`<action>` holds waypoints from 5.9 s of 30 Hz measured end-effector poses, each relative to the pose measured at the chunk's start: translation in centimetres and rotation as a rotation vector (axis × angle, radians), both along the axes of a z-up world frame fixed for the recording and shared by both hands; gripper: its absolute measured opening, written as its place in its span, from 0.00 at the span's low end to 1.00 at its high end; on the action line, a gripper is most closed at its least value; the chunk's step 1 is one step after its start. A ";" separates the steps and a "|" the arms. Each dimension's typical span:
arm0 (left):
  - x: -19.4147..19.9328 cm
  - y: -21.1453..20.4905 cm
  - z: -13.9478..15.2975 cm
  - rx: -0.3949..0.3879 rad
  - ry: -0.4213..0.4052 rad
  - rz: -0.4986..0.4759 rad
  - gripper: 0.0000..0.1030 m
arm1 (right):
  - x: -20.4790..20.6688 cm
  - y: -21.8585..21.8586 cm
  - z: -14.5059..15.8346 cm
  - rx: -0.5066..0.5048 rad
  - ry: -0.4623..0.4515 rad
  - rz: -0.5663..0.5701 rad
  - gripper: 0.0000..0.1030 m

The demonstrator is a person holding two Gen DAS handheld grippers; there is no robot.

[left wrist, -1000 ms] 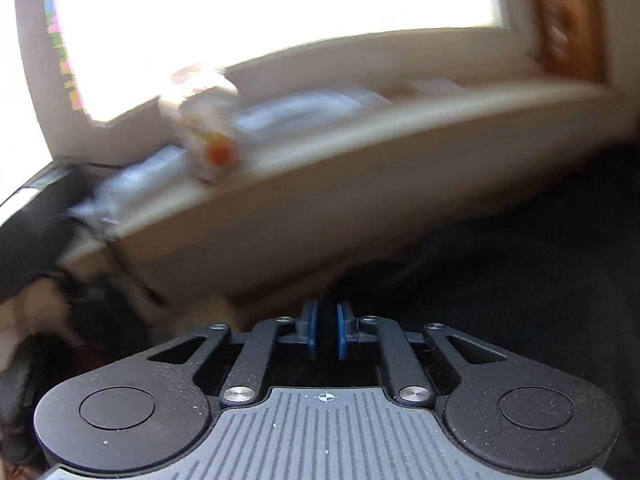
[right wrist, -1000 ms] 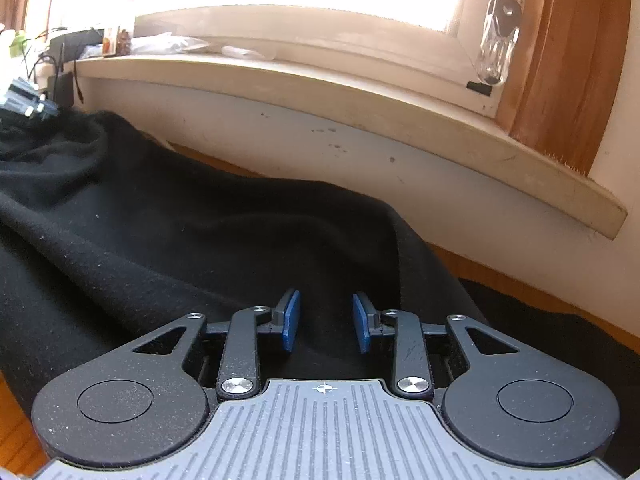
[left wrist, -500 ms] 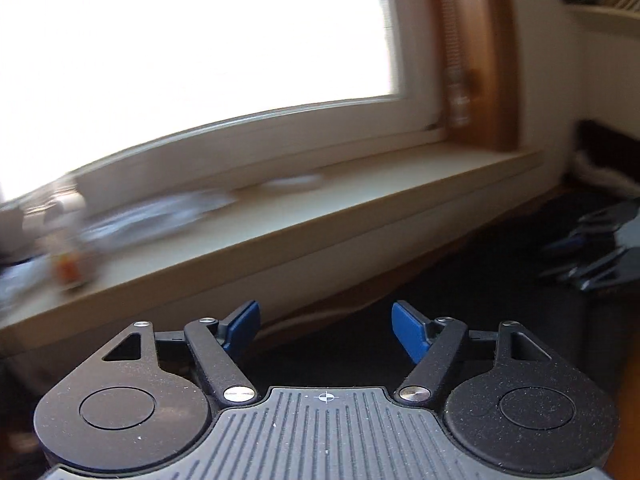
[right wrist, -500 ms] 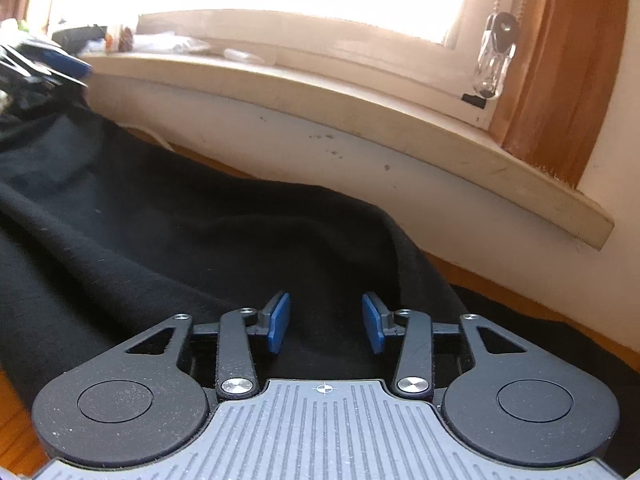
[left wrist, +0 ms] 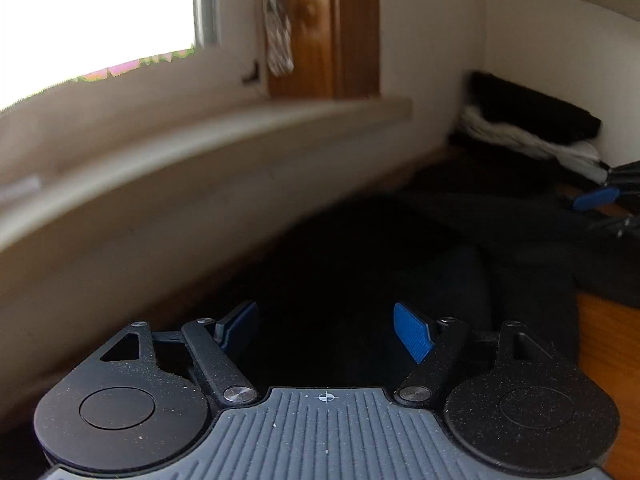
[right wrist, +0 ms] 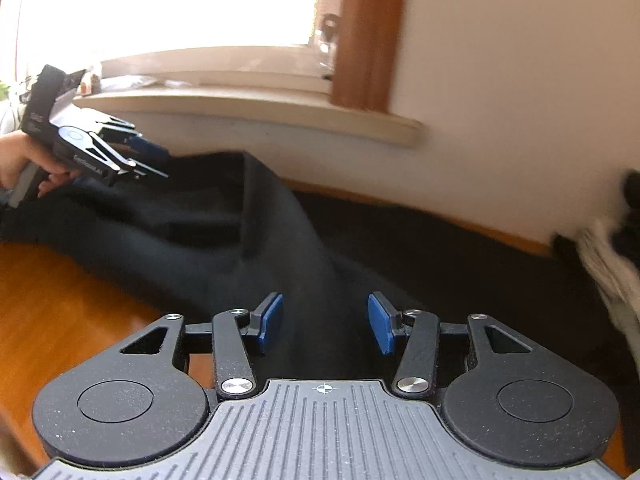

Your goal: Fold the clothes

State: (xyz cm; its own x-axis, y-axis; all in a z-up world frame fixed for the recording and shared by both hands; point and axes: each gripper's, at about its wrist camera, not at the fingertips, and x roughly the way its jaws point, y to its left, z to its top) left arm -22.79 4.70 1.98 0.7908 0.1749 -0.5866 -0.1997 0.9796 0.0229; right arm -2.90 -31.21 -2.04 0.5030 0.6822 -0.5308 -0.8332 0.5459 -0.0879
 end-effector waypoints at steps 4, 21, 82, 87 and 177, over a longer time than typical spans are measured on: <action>-0.5 0.1 -1.0 -0.048 0.036 -0.002 0.78 | -1.5 -2.9 -0.5 0.009 0.023 -0.026 0.47; -2.9 0.5 -0.3 -0.124 -0.018 0.026 0.81 | -5.8 -4.6 -1.8 0.025 0.084 -0.059 0.49; -3.2 1.1 -0.3 -0.119 -0.002 0.040 0.90 | 10.5 1.9 -1.5 -0.018 0.076 -0.183 0.58; -3.2 1.0 -0.3 -0.116 -0.004 0.041 0.91 | 11.9 2.2 -1.3 -0.065 0.068 -0.196 0.08; 4.3 -4.2 0.3 0.030 -0.024 -0.046 0.85 | 7.3 -14.7 -3.2 0.375 0.058 -0.518 0.40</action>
State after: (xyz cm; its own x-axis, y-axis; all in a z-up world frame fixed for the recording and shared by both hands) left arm -18.49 0.54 2.29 0.8124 0.1550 -0.5621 -0.1552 0.9867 0.0477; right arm 4.40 -45.93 -5.28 0.7949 0.5029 -0.3394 -0.4508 0.8640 0.2243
